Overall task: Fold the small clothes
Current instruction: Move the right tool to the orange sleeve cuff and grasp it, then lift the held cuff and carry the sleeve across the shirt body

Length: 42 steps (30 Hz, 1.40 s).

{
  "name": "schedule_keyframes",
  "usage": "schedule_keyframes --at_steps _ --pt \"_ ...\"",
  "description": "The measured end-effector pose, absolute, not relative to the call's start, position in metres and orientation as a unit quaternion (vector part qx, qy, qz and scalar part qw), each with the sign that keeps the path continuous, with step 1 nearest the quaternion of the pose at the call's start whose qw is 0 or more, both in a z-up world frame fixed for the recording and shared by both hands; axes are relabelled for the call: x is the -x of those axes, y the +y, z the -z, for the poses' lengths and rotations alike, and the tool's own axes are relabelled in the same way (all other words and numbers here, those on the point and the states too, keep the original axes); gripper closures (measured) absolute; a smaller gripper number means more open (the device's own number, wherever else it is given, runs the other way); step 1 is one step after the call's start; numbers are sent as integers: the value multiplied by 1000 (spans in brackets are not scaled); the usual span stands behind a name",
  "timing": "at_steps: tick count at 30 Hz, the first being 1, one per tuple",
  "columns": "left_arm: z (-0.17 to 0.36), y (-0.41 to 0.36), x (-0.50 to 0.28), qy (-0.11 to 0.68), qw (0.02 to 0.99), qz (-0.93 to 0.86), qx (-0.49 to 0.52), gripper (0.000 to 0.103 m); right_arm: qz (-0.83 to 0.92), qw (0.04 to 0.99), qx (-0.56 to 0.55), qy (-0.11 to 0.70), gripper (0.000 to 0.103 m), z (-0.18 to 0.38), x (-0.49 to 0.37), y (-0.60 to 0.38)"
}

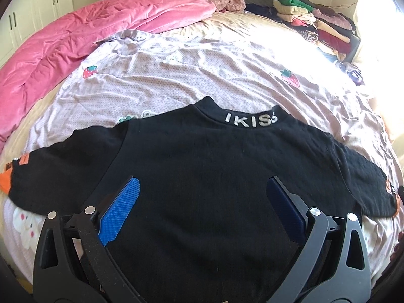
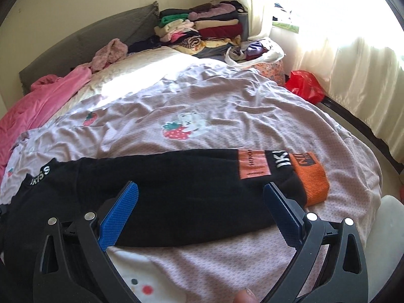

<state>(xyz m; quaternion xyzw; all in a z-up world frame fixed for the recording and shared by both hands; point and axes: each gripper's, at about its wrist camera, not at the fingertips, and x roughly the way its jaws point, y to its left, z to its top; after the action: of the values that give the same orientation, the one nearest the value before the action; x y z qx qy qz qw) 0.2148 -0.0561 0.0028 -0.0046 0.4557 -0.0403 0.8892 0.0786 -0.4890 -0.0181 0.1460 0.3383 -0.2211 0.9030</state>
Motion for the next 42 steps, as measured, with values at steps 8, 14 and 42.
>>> schedule_keyframes --at_steps 8,14,42 --pt "21 -57 -234 464 885 33 -3 9 277 872 -195 353 4 42 -66 -547" --pt "43 -56 -240 470 882 26 -3 9 298 851 -232 364 4 63 -48 -569" --pt "43 -46 -220 443 894 64 9 9 172 910 -260 274 90 23 -68 -559"
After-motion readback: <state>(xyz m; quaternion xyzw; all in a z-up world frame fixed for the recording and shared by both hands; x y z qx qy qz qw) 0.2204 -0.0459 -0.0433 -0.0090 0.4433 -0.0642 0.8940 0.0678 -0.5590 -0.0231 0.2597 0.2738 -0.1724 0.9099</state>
